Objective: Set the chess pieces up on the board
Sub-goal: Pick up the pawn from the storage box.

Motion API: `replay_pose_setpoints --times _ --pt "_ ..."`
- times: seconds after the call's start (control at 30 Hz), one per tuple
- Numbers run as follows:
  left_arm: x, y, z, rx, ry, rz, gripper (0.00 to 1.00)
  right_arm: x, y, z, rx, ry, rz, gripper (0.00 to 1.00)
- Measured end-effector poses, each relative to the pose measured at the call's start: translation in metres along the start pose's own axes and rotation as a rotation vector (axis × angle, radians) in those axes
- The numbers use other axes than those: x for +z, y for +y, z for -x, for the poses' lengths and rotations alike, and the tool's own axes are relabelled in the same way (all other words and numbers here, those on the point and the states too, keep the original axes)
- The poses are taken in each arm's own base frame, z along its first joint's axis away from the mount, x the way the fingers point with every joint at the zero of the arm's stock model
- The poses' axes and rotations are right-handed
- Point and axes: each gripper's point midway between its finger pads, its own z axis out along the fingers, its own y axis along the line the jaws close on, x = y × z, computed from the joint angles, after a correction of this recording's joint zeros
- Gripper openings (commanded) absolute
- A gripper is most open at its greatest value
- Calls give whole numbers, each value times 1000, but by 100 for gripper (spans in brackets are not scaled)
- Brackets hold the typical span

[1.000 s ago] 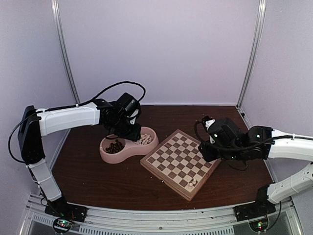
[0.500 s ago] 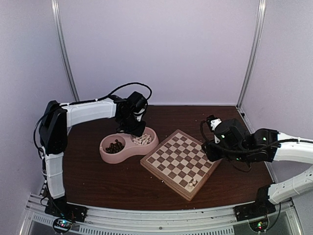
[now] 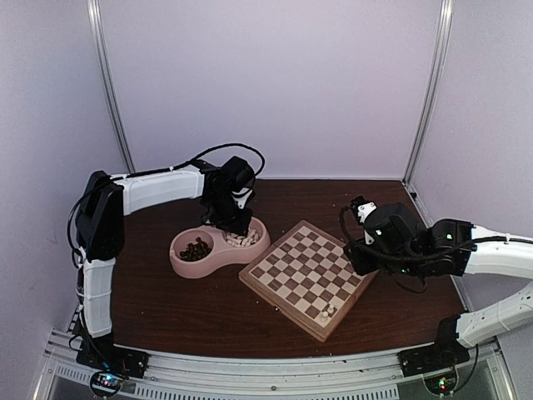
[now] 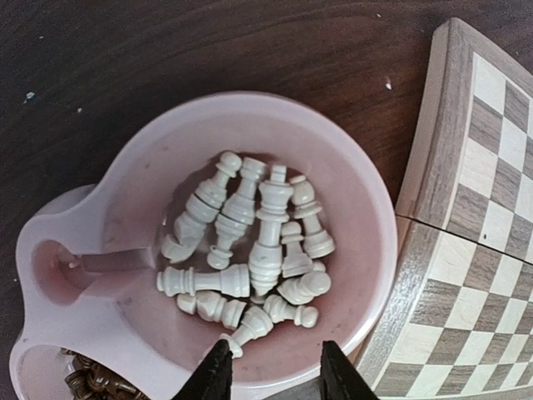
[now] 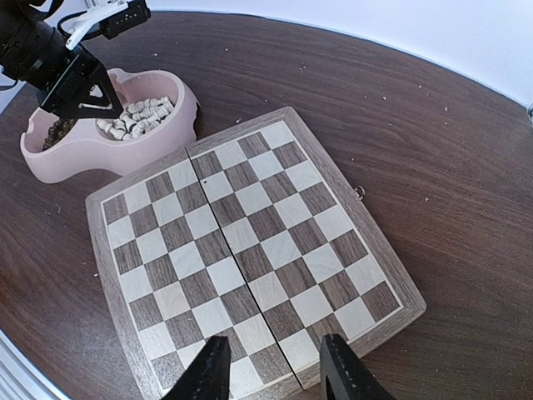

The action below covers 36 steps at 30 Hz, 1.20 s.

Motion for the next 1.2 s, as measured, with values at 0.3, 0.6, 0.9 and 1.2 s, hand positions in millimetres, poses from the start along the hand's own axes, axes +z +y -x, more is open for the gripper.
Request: replay_pose_setpoints --times 0.3,0.6,0.9,1.2 --pt "21 -11 -10 14 59 -61 34 1 0 -1 -4 4 1 39" --pt "26 -16 -1 25 50 -75 34 -4 1 1 21 -2 21 40" --pt "41 -22 2 29 68 -97 29 -13 -4 -2 60 -12 36 41" --pt "45 -20 -2 35 83 -85 13 -13 -5 -5 60 0 35 41"
